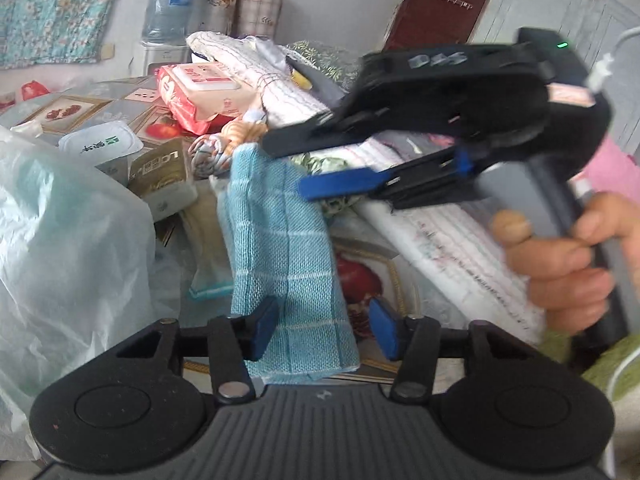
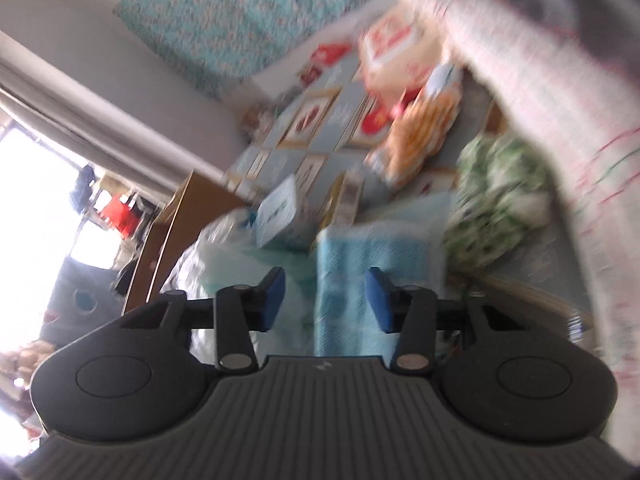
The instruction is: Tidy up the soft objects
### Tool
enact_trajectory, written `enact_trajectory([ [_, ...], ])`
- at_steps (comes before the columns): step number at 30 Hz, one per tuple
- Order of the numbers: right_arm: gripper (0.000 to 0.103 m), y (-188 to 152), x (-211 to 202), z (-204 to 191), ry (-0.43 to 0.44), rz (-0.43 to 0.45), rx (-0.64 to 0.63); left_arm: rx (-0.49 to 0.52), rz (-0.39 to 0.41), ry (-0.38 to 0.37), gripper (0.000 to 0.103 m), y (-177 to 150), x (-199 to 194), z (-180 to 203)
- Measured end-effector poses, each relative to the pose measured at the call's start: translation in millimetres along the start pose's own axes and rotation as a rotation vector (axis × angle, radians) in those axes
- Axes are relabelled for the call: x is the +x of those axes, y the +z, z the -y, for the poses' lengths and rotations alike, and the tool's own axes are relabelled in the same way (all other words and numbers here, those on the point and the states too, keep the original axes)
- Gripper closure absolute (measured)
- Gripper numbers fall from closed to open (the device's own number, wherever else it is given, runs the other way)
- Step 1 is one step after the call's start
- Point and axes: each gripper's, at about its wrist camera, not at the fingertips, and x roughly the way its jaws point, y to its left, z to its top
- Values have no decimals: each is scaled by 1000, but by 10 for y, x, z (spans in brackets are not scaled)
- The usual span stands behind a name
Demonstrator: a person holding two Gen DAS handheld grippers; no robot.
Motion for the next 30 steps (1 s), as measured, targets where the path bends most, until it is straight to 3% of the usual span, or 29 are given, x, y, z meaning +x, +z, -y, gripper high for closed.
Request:
enact_trajectory([
  [5,51,-2,-44,148,-107,21,2,66,-25,58,40,-40,72,93],
  [10,53,-77,170,294,-108,-38,46,130,-29,118,39,-47,123,201],
  [16,74,-112,182,267,-97,-26,23,240,-24,214,54,-117,165,332],
  [19,82,-127,145,200,-117,-8,-14,250,-15,226,64,-132,160,337],
  [23,87,-148,85,124,-136,16,-47,236,-8,206,84,-115,119,327],
  [30,89,-205,-139,-142,-155,79,-125,211,56,157,88,-86,-121,315],
])
